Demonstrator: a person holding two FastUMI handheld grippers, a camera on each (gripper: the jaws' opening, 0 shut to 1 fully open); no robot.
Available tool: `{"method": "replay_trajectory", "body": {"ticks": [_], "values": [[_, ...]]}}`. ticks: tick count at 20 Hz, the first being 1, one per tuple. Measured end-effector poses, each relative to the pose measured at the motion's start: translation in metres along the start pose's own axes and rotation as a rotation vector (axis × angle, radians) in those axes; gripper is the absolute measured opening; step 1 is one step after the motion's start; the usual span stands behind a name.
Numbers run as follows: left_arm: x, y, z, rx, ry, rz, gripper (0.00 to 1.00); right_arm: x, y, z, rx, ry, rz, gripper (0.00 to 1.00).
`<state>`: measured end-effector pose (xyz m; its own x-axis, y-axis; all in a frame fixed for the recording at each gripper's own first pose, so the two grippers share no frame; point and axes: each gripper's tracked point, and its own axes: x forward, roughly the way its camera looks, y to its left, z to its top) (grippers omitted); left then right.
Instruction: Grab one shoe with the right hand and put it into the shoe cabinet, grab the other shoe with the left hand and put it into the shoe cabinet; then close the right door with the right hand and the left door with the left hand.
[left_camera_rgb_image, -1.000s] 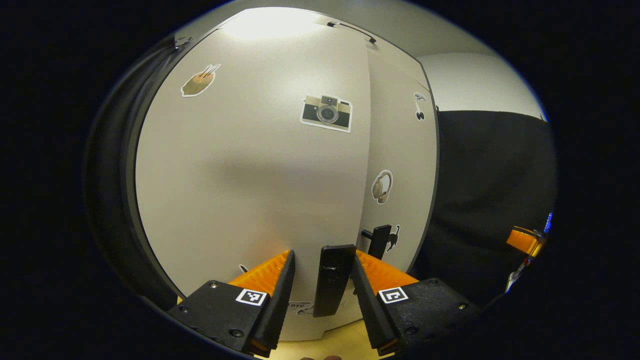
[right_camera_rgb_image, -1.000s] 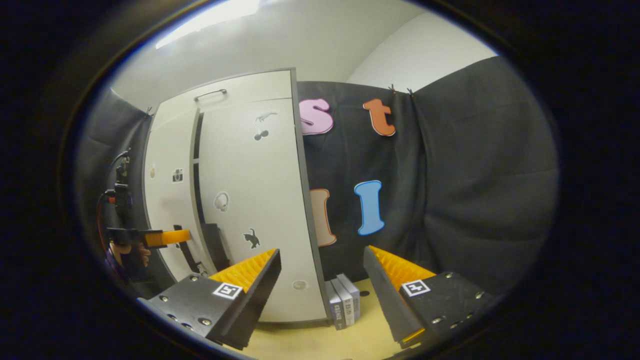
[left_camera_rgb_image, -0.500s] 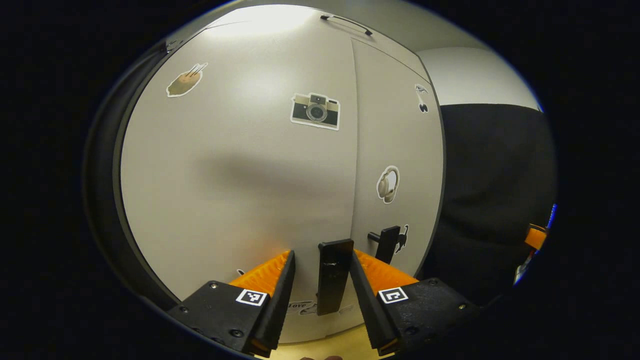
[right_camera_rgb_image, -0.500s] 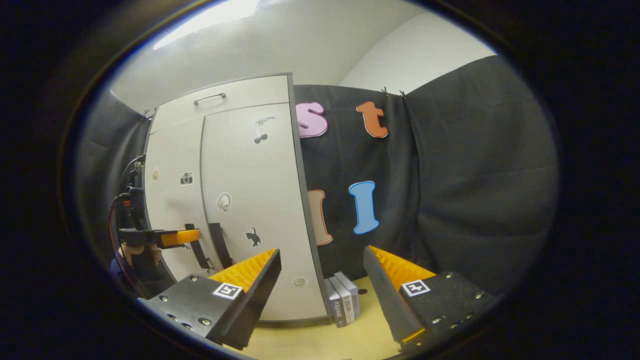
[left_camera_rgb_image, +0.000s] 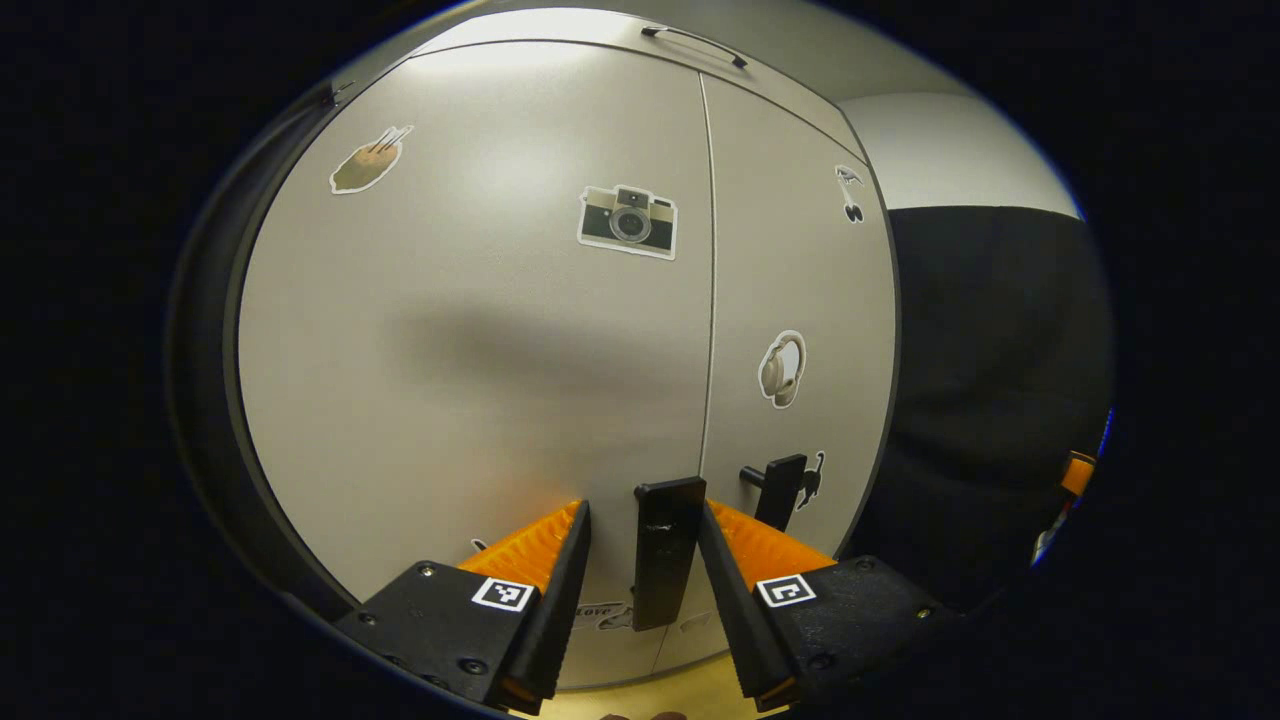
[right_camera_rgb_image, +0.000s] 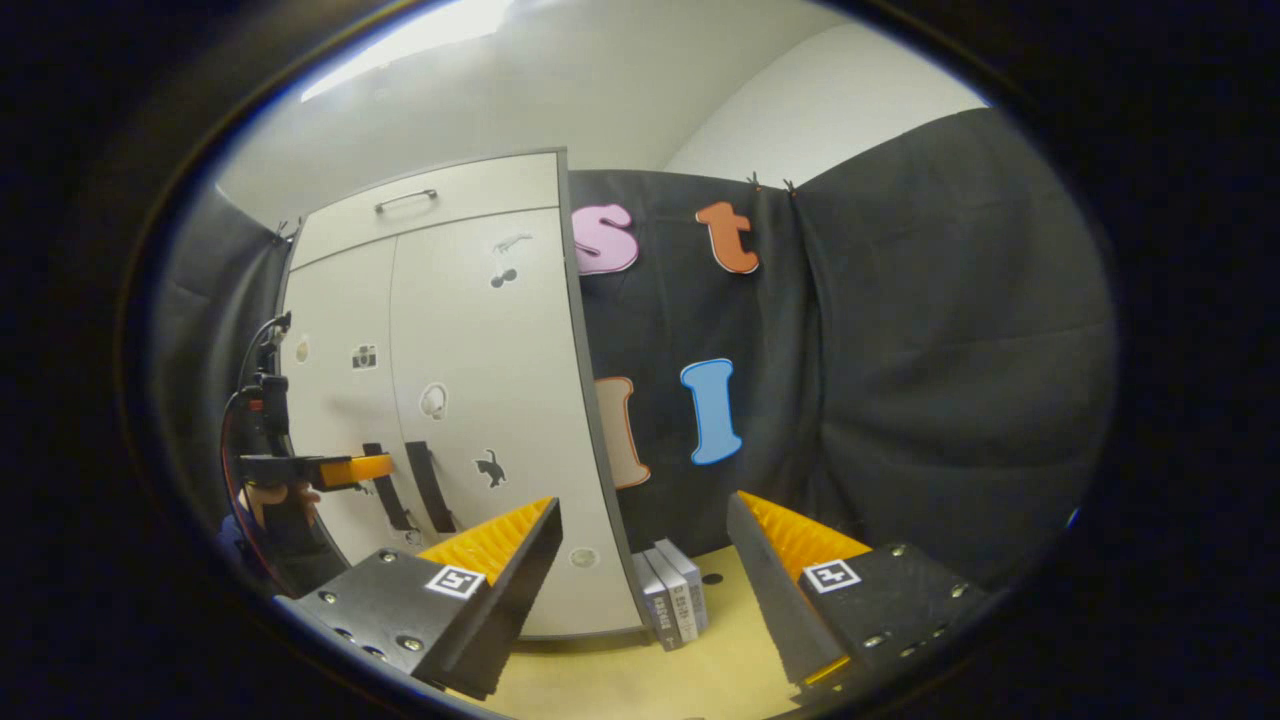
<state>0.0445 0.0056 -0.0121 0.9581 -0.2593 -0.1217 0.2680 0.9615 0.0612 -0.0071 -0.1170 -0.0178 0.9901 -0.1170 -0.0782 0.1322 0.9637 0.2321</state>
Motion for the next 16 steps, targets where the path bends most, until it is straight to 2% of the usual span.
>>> {"method": "replay_trajectory", "body": {"ticks": [6, 11, 15, 16], "values": [[-0.008, -0.002, 0.006, 0.000, -0.008, 0.023, 0.68, -0.002, 0.009, 0.004, -0.005, -0.005, 0.028, 1.00], [-0.049, -0.016, 0.032, -0.026, -0.065, 0.028, 0.67, -0.008, 0.028, 0.006, -0.010, 0.003, 0.078, 0.97], [-0.087, -0.022, 0.059, 0.032, -0.126, 0.064, 0.68, -0.018, 0.048, 0.017, -0.007, -0.015, 0.129, 1.00], [-0.095, -0.024, 0.064, 0.038, -0.138, 0.070, 0.68, -0.020, 0.054, 0.019, -0.006, -0.021, 0.141, 0.97]]}}
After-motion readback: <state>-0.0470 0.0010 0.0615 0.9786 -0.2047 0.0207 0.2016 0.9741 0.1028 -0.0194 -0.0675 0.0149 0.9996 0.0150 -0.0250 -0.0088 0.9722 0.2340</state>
